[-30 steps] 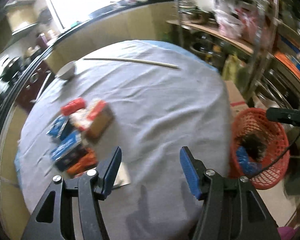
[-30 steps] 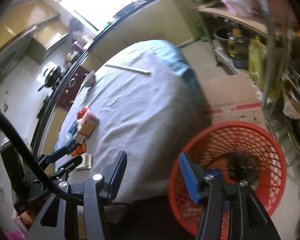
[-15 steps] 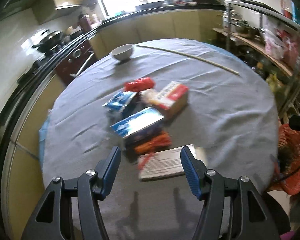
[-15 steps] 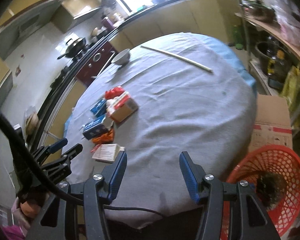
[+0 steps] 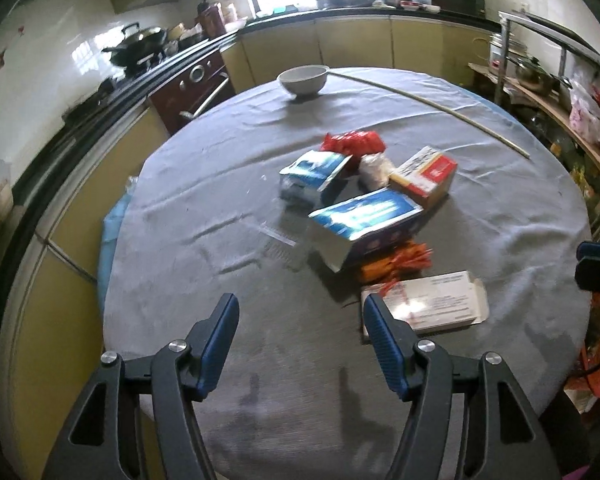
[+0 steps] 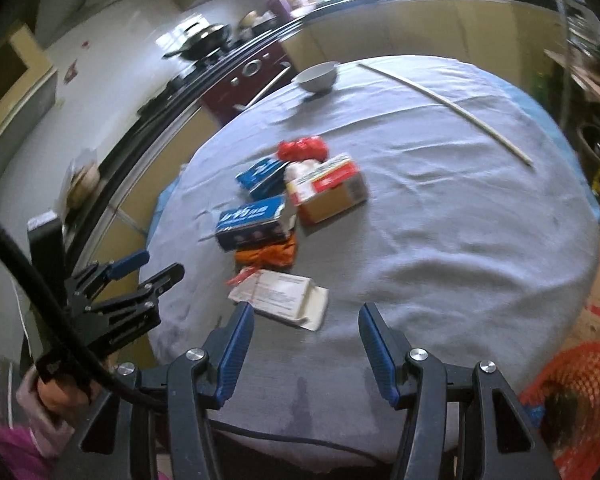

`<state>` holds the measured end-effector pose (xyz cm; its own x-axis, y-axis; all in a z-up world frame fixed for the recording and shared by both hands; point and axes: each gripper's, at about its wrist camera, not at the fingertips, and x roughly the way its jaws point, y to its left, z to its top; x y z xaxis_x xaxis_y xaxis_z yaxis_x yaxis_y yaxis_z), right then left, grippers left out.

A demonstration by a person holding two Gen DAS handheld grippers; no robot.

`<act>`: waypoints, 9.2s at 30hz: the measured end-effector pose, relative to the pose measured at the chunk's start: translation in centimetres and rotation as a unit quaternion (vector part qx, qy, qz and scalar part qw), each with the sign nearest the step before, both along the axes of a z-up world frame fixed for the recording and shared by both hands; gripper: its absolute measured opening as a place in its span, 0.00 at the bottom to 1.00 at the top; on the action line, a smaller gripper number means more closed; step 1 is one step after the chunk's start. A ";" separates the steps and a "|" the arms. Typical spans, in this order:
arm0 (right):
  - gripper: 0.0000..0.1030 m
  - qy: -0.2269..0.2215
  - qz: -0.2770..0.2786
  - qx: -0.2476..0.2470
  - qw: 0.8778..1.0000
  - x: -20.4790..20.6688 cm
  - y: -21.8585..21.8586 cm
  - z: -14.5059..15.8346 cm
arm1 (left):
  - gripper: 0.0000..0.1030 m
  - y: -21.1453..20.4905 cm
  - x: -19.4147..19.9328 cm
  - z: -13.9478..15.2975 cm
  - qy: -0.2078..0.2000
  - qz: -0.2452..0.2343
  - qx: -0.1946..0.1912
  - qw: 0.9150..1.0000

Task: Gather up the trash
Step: 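Return both tools to the table and grasp the blue toothpaste box with the left tool, then lift the toothpaste box with the left tool while the right tool grasps the white leaflet, then carry the toothpaste box and leaflet in both tools over the red basket, then open both tools to drop the box and leaflet into the basket, then grasp the red-and-white medicine box with the right tool while the left tool grasps the orange bag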

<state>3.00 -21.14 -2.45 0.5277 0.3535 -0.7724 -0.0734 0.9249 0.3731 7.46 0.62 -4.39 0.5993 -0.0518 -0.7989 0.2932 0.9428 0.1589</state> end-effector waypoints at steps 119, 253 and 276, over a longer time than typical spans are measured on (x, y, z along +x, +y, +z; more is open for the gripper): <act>0.46 -0.173 -0.156 0.068 0.970 -18.7 -14.2 2.2 | 0.58 -12.4 -9.3 6.3 -0.071 -0.194 -0.053 0.977; 0.58 0.028 -0.228 0.055 0.972 3.4 -13.0 -2.3 | 0.74 -6.2 8.7 -7.2 0.132 -0.116 -0.127 0.976; 0.58 -0.092 -0.212 0.048 0.972 -7.9 -14.1 1.1 | 0.27 -10.5 -0.3 3.5 0.019 -0.119 -0.115 0.986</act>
